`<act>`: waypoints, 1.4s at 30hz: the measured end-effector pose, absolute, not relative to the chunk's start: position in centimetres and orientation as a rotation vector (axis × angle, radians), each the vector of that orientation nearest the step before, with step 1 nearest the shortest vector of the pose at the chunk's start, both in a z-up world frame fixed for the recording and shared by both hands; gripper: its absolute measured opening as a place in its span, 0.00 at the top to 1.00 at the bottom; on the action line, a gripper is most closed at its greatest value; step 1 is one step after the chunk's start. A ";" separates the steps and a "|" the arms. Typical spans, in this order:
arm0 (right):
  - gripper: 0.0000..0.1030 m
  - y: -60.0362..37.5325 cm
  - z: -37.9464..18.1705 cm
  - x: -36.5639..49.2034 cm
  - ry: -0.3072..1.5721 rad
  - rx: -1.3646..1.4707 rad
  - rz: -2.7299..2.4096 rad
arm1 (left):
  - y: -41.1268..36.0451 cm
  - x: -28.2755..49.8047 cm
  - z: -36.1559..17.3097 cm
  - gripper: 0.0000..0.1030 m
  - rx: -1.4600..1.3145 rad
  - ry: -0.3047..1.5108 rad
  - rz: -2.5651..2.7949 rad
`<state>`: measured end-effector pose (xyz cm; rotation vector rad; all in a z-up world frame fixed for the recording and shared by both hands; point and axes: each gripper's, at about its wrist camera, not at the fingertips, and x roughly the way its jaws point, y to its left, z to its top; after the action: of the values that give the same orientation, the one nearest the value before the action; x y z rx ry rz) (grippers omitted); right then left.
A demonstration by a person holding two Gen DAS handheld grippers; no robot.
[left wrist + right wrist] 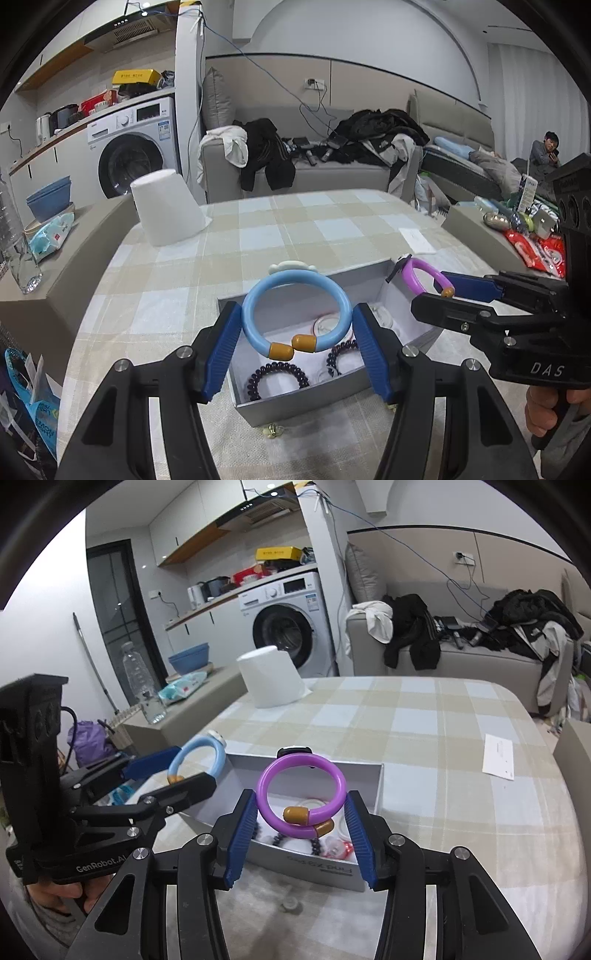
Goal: Organize jewelry
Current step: 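Carry the blue bangle and purple ring over the grey box with both tools, then open both tools to drop the bangle and purple ring into the box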
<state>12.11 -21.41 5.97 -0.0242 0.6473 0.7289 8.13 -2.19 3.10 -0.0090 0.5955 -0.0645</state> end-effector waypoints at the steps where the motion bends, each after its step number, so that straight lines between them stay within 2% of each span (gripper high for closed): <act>1: 0.54 -21.4 5.6 12.2 0.652 -0.030 0.725 | -2.1 8.1 2.8 0.45 -0.009 0.600 -0.064; 19: 0.54 -20.8 4.0 13.0 0.672 -0.047 0.699 | -2.0 8.4 1.6 0.45 -0.011 0.644 -0.053; 26: 0.50 -20.6 4.0 12.8 0.671 -0.054 0.707 | -1.7 8.3 1.9 0.44 -0.049 0.650 -0.077; 28: 0.46 -20.8 4.1 12.7 0.665 -0.043 0.717 | -1.6 8.2 2.1 0.44 -0.058 0.645 -0.081; 30: 0.36 -20.9 4.3 12.6 0.654 -0.034 0.724 | -1.7 8.1 2.2 0.43 -0.054 0.633 -0.078; 32: 0.32 -21.1 4.6 12.5 0.640 -0.024 0.723 | -1.8 8.0 2.4 0.34 -0.045 0.624 -0.073; 34: 0.22 -21.4 4.8 12.5 0.634 -0.010 0.715 | -1.9 7.7 2.6 0.27 -0.044 0.607 -0.069; 36: 0.05 -21.8 5.0 12.4 0.631 0.011 0.706 | -1.8 7.5 2.8 0.21 -0.045 0.600 -0.069; 38: 0.00 -22.1 5.2 12.5 0.626 0.030 0.703 | -1.7 7.4 3.0 0.17 -0.054 0.593 -0.069; 42: 0.00 -22.8 5.5 12.4 0.627 0.052 0.687 | -1.4 7.2 3.1 0.09 -0.073 0.599 -0.064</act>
<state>12.39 -22.77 5.54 0.0520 0.6274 0.6869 7.16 -1.37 3.15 -0.0730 0.5992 -0.0639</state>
